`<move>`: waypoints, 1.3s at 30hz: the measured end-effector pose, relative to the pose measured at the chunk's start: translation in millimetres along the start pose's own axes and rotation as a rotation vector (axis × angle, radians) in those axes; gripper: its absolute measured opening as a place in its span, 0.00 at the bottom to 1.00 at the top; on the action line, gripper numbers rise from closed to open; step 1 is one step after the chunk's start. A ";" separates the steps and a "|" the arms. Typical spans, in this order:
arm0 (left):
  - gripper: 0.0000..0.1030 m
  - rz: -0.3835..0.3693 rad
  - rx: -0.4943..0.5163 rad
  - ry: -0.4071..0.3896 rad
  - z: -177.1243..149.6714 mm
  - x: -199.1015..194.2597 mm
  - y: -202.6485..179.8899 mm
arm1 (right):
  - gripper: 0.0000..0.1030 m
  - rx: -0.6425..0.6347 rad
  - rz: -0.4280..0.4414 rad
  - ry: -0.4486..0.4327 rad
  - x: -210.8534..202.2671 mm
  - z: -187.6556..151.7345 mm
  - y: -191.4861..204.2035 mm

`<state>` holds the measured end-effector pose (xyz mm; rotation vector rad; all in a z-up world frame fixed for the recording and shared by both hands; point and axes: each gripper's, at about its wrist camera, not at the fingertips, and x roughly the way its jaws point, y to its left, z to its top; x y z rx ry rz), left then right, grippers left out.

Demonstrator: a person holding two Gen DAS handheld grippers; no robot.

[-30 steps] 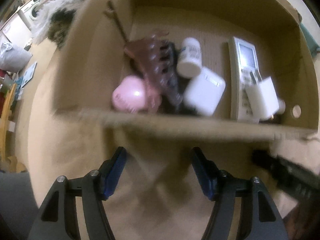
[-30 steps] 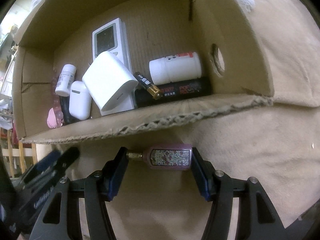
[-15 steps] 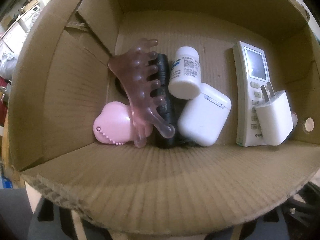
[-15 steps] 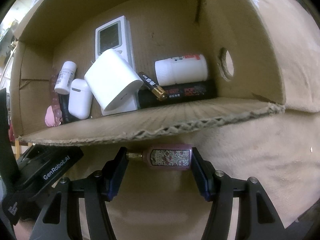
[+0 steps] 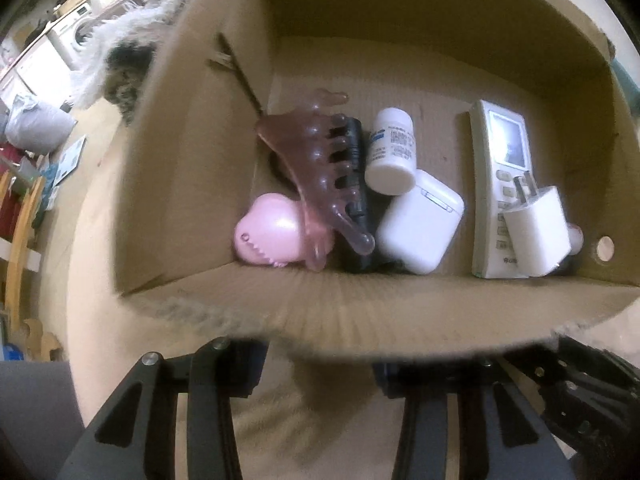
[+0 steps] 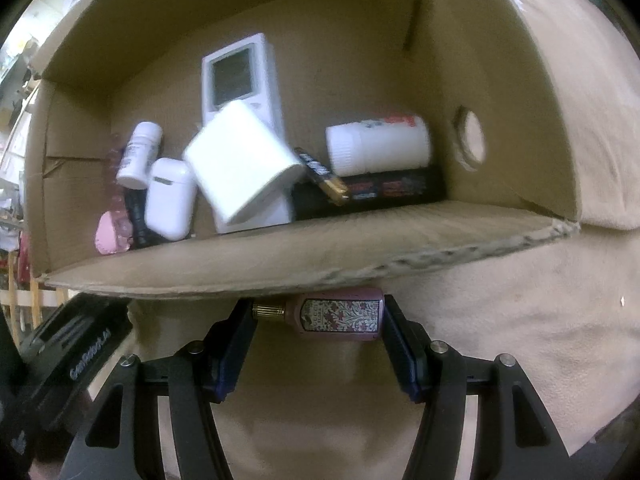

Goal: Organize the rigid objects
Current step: 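Grasp the black AA battery with the left tool while the right holds the perfume bottle, then carry the perfume bottle into the box while the left carries the battery in, opening both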

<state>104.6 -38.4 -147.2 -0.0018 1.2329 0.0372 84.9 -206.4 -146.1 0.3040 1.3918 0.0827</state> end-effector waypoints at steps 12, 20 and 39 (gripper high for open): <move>0.38 -0.017 0.022 -0.082 -10.0 -71.6 -0.3 | 0.63 -0.122 0.067 -0.019 -37.9 -10.1 36.1; 0.38 -0.046 0.017 -0.133 -11.1 -119.0 12.8 | 0.63 -0.134 0.108 -0.064 -75.2 -19.7 45.1; 0.39 -0.122 0.069 -0.163 61.9 -124.3 5.6 | 0.63 -0.177 0.126 -0.282 -119.5 57.1 33.0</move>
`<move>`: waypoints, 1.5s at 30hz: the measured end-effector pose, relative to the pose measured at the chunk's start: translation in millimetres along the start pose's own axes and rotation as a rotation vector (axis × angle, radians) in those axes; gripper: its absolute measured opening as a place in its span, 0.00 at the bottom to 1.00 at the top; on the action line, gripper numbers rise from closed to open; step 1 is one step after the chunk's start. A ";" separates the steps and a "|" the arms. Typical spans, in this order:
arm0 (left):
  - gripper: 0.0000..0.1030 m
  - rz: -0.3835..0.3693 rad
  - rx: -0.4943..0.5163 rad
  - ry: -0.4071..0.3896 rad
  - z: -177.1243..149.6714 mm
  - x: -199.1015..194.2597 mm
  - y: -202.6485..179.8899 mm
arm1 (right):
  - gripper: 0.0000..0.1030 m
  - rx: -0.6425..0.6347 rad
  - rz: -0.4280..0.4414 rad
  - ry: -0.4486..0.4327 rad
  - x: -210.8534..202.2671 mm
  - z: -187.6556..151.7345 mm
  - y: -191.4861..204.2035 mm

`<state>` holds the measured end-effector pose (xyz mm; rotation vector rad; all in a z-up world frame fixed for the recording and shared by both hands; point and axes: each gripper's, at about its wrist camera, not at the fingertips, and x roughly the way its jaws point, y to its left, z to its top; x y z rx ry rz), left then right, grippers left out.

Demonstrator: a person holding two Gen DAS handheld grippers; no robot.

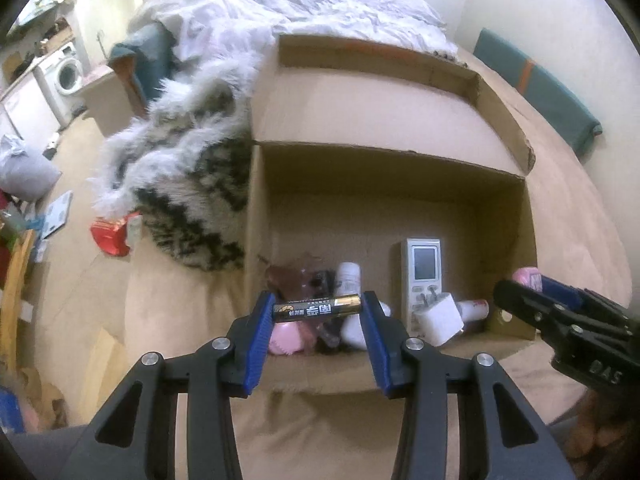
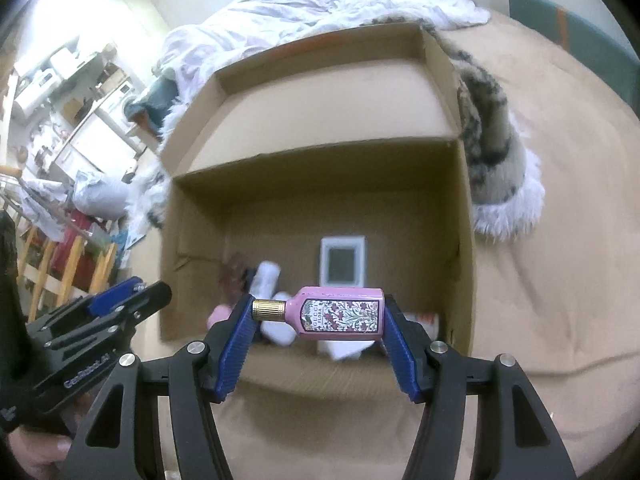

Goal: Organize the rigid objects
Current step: 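Carry the perfume bottle into the box while the left carries the battery in, opening both, then withdraw both open tools up out of the box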

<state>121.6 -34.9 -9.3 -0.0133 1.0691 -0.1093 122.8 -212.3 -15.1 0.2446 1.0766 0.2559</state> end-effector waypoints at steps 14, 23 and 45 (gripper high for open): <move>0.39 -0.010 0.051 0.009 -8.0 46.2 -8.5 | 0.63 0.046 -0.018 0.058 48.5 -3.9 -17.0; 0.39 -0.012 0.038 0.047 -12.2 59.8 -6.8 | 0.63 0.039 -0.043 0.109 66.0 -6.7 -13.8; 0.61 0.002 0.023 0.055 -10.6 51.9 -6.7 | 0.72 0.085 0.022 0.046 53.6 0.5 -19.8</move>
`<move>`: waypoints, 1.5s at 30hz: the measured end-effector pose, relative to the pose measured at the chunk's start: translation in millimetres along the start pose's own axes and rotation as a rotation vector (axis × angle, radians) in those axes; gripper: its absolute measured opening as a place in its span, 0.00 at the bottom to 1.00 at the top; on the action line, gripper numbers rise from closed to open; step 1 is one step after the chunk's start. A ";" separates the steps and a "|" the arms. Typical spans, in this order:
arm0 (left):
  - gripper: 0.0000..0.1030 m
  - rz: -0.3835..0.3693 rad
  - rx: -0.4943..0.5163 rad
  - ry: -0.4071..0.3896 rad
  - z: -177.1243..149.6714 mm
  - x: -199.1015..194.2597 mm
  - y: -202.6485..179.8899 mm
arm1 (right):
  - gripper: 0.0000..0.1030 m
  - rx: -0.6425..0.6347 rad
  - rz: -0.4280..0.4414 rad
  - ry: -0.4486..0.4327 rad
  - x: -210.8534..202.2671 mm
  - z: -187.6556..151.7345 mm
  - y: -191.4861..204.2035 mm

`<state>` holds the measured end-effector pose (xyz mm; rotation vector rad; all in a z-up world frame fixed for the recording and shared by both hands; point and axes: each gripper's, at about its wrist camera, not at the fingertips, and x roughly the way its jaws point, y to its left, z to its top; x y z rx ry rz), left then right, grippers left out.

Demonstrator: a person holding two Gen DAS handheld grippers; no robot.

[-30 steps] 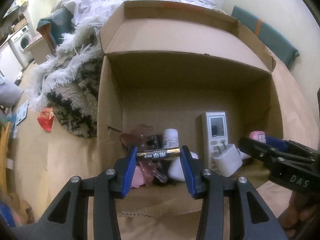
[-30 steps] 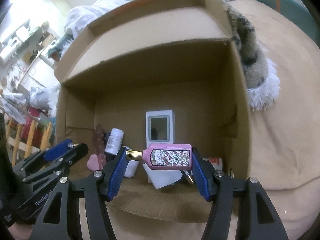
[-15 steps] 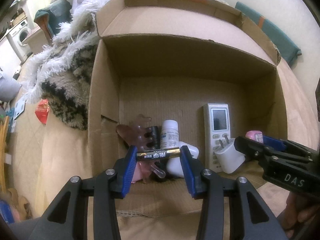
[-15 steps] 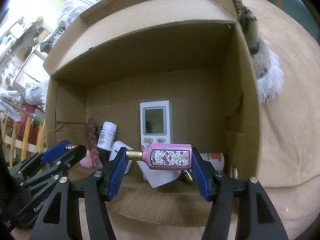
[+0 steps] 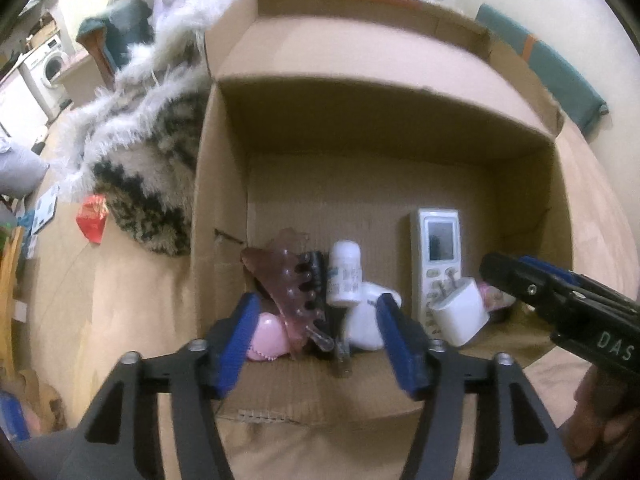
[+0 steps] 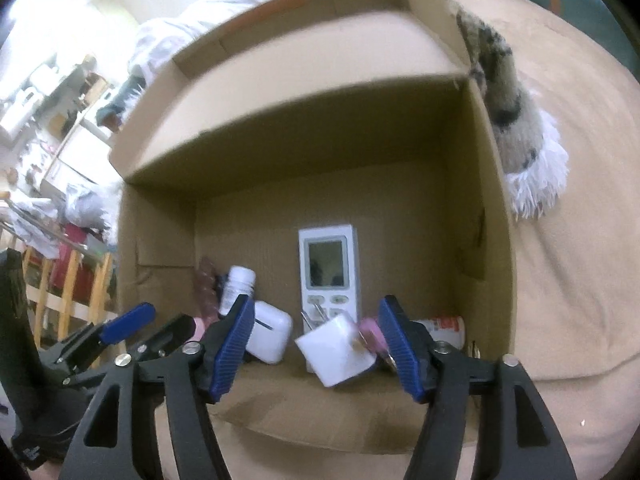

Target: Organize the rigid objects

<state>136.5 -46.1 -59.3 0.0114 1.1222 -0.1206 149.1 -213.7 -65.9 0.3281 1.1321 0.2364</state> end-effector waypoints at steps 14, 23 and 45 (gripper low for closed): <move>0.67 -0.003 -0.086 0.060 2.3 -13.4 12.3 | 0.99 0.068 0.021 -0.066 -14.3 6.1 -6.3; 0.72 0.086 -0.076 0.004 -5.6 -38.4 26.8 | 1.00 0.024 -0.027 -0.058 -27.6 -11.8 2.4; 1.00 0.007 -0.047 -0.222 -77.7 -132.9 35.9 | 1.00 -0.082 -0.022 -0.240 -109.8 -92.9 26.8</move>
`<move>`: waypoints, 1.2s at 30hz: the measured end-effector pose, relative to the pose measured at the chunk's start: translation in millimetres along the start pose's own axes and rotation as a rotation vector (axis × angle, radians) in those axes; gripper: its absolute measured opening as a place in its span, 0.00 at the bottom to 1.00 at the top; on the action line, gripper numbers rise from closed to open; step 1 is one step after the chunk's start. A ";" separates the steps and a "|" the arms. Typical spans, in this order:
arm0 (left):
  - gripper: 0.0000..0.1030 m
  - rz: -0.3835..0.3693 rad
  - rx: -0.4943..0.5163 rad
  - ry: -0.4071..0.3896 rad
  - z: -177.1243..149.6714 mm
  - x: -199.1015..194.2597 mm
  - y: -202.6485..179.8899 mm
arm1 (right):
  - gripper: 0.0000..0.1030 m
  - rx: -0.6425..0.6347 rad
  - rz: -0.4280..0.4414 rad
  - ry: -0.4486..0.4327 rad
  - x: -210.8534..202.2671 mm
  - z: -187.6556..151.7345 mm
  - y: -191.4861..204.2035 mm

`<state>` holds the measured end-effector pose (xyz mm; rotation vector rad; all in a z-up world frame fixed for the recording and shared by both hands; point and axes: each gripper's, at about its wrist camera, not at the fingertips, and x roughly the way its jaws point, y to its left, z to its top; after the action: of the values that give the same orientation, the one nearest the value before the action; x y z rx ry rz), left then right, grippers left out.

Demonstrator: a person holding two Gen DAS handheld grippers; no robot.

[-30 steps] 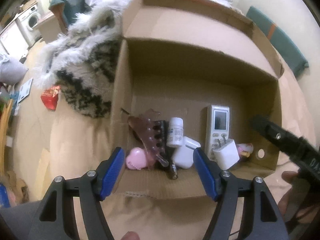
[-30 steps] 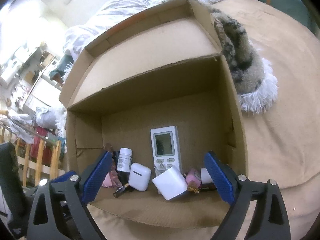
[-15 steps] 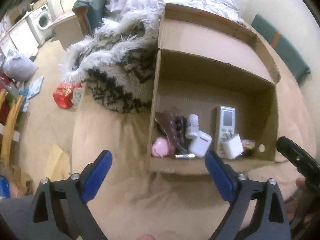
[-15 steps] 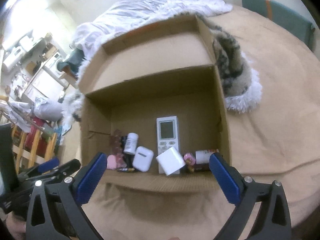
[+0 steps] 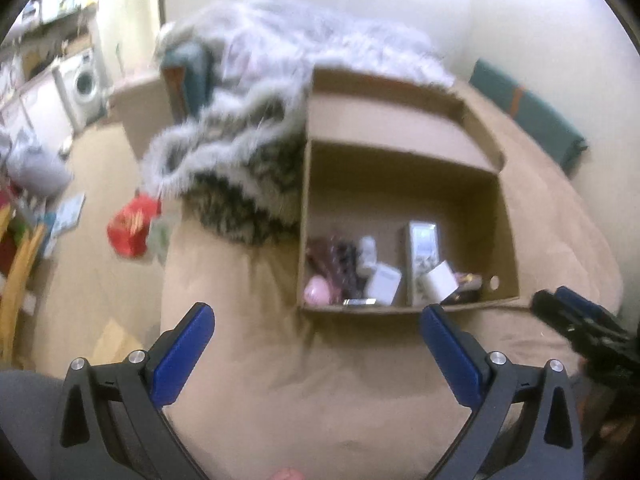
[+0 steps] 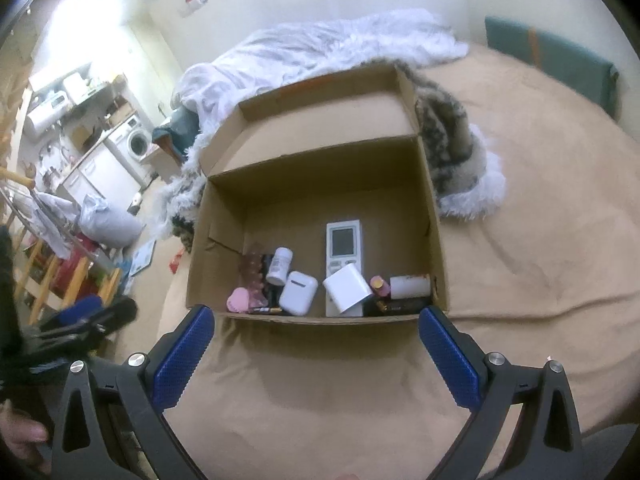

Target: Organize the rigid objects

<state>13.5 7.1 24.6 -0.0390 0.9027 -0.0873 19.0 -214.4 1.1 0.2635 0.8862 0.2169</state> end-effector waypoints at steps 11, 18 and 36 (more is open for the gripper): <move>1.00 0.039 -0.045 0.007 0.4 14.6 8.1 | 1.00 -0.026 -0.057 -0.049 7.1 1.2 -1.9; 1.00 0.042 -0.035 0.014 -1.6 16.2 6.7 | 1.00 -0.035 -0.064 -0.047 8.5 0.6 -1.2; 1.00 0.045 -0.033 0.013 -1.8 17.0 5.5 | 1.00 -0.042 -0.071 -0.041 8.6 -1.0 1.1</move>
<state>22.9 11.0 9.8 -0.0494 0.9176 -0.0308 23.4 -210.6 -5.5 0.1964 0.8481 0.1634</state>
